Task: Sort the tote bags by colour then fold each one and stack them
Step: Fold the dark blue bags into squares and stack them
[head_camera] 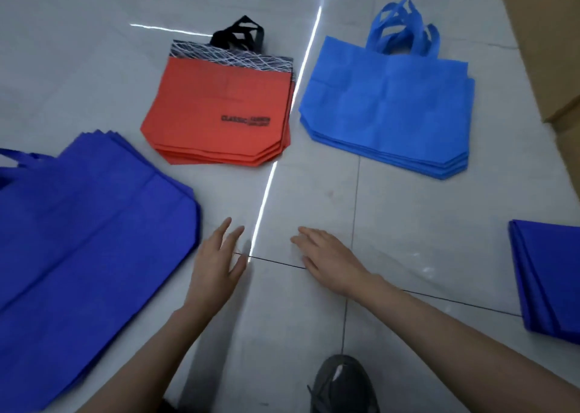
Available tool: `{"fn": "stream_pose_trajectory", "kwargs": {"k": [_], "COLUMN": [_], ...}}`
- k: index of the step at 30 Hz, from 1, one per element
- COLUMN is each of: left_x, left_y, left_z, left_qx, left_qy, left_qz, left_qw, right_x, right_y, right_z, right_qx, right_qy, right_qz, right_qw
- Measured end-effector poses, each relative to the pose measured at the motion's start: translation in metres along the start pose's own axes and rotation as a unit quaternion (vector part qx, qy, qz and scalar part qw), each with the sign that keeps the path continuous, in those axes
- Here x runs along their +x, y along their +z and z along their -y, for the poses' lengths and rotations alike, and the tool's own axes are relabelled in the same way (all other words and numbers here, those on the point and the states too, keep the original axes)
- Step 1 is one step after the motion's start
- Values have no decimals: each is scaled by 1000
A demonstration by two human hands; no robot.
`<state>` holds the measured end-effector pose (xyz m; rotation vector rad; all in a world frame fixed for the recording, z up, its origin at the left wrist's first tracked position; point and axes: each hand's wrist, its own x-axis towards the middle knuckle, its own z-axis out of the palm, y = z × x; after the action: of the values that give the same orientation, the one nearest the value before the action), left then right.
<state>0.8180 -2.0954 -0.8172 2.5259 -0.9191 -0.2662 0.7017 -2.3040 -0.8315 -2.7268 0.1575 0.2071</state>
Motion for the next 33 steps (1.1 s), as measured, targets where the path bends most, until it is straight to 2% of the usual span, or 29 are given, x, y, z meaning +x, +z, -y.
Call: {"fn": "stream_pose_trajectory", "kwargs": {"k": [2, 4, 7, 11, 14, 15, 17, 18, 19, 22, 25, 28, 31, 33], "left_x": [-5, -11, -19, -25, -32, -35, -40, -41, -41, -39, -34, -22, -12, -7], "left_y": [-11, -20, -24, -20, -7, -3, 5, 10, 14, 19, 20, 16, 19, 23], "left_z": [27, 52, 81, 85, 62, 51, 28, 19, 12, -3, -6, -3, 1, -1], "left_qx": [50, 65, 48, 31, -1, -8, -7, -2, 2, -7, -21, -43, -29, -18], "left_qy": [-79, -175, -243, -191, -100, -58, 11, 39, 64, 101, 114, 72, 45, 49], "left_qz": [-38, -37, -2, 4, 1, 9, 53, 76, 100, 140, 131, 90, 62, 77], "left_qw": [995, 982, 969, 981, 995, 998, 998, 996, 993, 985, 985, 992, 997, 996], "right_x": [19, 27, 26, 25, 32, 36, 43, 48, 52, 56, 37, 0, -39, -62], "right_y": [6, 13, 18, 16, 9, 7, -4, -8, -11, -18, -23, -29, -30, -25], "right_z": [18, 25, 23, 24, 34, 39, 56, 62, 64, 56, 35, 13, -14, -32], "right_qx": [-31, -86, -115, -67, 107, 207, 417, 475, 495, 443, 451, 482, 473, 485], "right_qy": [24, 55, 72, 83, 105, 111, 158, 196, 228, 262, 248, 256, 306, 361], "right_qz": [58, 117, 127, 116, 26, -12, -37, -43, -54, -132, -205, -268, -329, -362], "right_qw": [998, 988, 983, 988, 988, 972, 894, 857, 836, 847, 833, 794, 757, 710]}}
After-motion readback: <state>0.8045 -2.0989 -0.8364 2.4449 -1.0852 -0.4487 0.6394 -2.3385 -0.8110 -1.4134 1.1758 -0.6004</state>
